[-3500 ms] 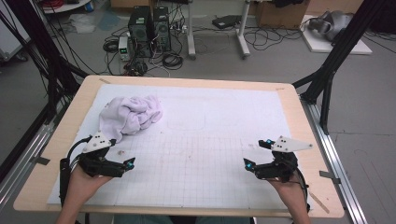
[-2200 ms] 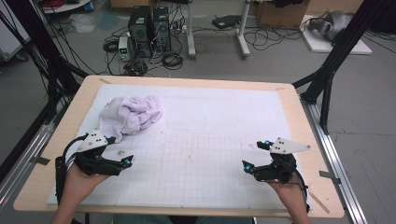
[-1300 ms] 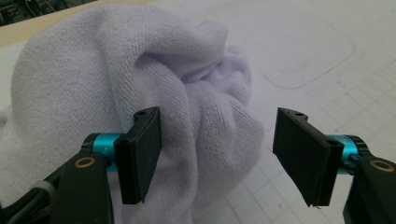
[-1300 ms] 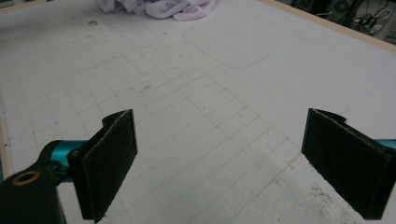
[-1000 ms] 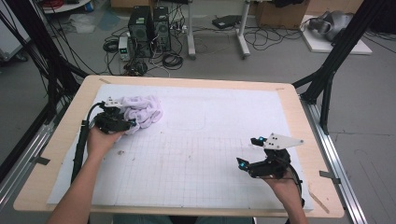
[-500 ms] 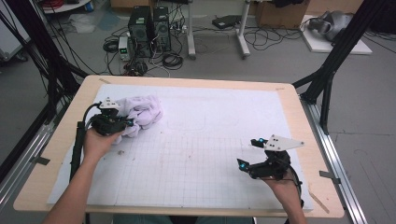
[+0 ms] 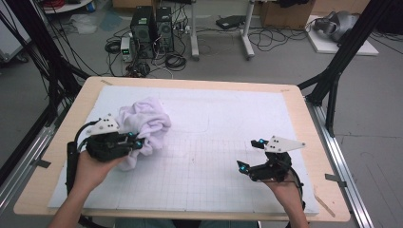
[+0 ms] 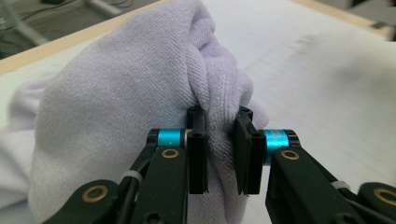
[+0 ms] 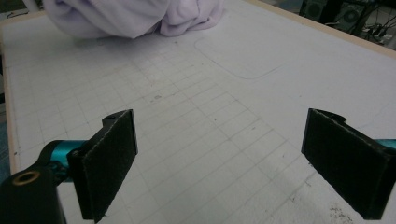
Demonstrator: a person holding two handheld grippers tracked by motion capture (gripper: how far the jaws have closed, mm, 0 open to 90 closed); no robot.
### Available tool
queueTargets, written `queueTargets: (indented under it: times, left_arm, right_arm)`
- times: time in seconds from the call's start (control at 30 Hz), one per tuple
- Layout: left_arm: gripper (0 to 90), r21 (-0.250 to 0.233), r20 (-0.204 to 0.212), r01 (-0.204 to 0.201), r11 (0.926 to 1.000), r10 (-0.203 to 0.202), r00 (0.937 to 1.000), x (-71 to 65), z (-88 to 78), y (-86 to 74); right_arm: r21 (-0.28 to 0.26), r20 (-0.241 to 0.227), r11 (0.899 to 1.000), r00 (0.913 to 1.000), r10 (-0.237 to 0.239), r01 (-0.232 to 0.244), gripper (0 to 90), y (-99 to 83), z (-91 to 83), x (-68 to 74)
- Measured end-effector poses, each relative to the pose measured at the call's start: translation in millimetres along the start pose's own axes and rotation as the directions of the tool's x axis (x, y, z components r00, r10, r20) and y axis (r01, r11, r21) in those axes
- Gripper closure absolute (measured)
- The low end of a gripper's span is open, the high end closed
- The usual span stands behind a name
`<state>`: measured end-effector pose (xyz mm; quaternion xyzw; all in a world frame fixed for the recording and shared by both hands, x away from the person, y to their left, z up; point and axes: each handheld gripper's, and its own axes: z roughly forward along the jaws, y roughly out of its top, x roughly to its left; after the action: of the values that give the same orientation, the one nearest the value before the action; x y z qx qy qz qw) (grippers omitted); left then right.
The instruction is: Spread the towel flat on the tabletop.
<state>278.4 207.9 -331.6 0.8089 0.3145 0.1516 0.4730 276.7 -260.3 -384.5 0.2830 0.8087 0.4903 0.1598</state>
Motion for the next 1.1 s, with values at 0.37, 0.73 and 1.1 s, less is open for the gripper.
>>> queueTargets:
  times: [0.37, 0.73, 1.1]
  left_arm:
    - [42.6, 0.029, 0.088, -0.070, 0.9971, 0.068, 0.9938, -31.8, 3.7, -25.6]
    - [36.6, 0.078, -0.016, -0.021, 0.9967, 0.022, 0.9996, 1.6, 20.1, -41.0]
    - [69.6, 0.156, -0.004, 0.006, 0.9877, -0.005, 1.0000, 18.6, 50.6, -59.5]
  right_arm:
    - [0.025, -0.044, 0.999, 0.9986, -0.030, 0.031, 9.7, 9.0, 17.1, 8.4]
    - [0.057, -0.155, 0.995, 0.9849, -0.078, 0.087, 14.9, 29.6, 71.9, 23.1]
    - [0.151, -0.280, 0.979, 0.9559, -0.090, 0.136, 33.8, 30.9, 144.1, 33.7]
